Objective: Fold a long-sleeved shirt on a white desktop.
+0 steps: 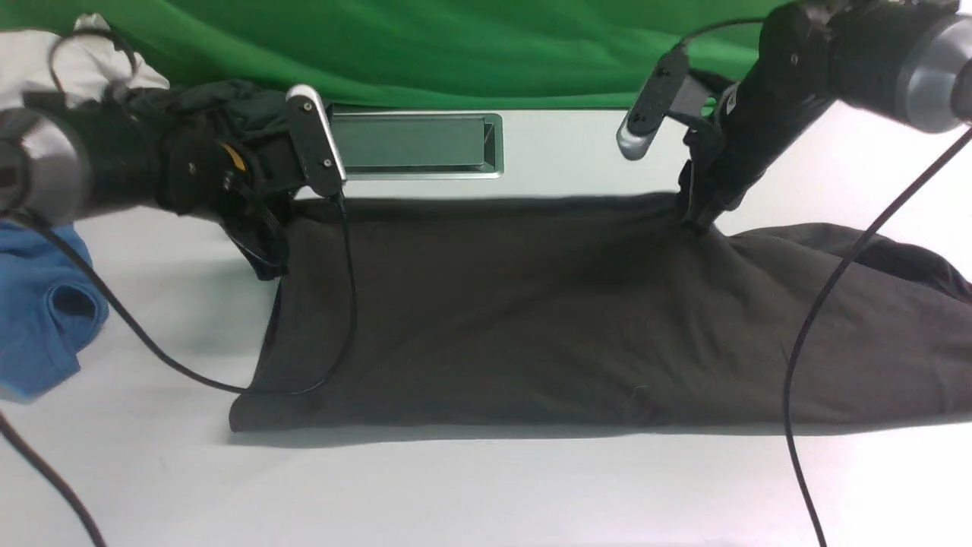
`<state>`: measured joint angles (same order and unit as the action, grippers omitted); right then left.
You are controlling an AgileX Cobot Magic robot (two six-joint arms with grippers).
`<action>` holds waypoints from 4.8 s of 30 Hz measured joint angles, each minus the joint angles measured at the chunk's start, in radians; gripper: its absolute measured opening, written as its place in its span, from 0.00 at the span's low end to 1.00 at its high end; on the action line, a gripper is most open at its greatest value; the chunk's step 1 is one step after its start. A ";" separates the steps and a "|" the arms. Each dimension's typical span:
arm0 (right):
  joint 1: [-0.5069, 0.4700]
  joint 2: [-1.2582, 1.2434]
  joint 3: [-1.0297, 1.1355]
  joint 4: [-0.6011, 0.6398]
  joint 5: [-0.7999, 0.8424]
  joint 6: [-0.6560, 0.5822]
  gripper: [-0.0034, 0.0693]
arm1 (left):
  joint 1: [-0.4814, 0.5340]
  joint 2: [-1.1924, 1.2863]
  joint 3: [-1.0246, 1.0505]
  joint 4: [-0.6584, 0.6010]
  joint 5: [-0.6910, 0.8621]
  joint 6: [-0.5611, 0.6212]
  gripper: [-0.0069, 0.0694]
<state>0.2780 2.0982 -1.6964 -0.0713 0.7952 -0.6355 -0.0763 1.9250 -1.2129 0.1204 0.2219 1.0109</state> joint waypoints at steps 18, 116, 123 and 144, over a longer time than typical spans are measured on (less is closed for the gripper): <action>-0.007 -0.331 -0.001 -0.005 0.112 0.321 0.81 | 0.034 -0.071 -0.002 -0.199 0.268 -0.417 1.00; 0.088 -1.077 0.411 0.071 0.198 0.501 0.15 | -0.832 0.448 -0.752 -0.755 0.455 -0.623 0.48; 0.093 -1.077 0.410 0.065 0.151 0.503 0.23 | -0.812 0.336 -0.754 -0.630 0.563 -0.627 0.94; 0.093 -0.801 0.699 0.071 0.023 0.471 0.67 | -0.341 0.151 -0.422 -0.568 0.884 -0.800 1.00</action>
<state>0.3705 1.2971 -0.9975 0.0000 0.8186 -0.1641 -0.4170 2.0756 -1.6346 -0.4472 1.1063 0.2112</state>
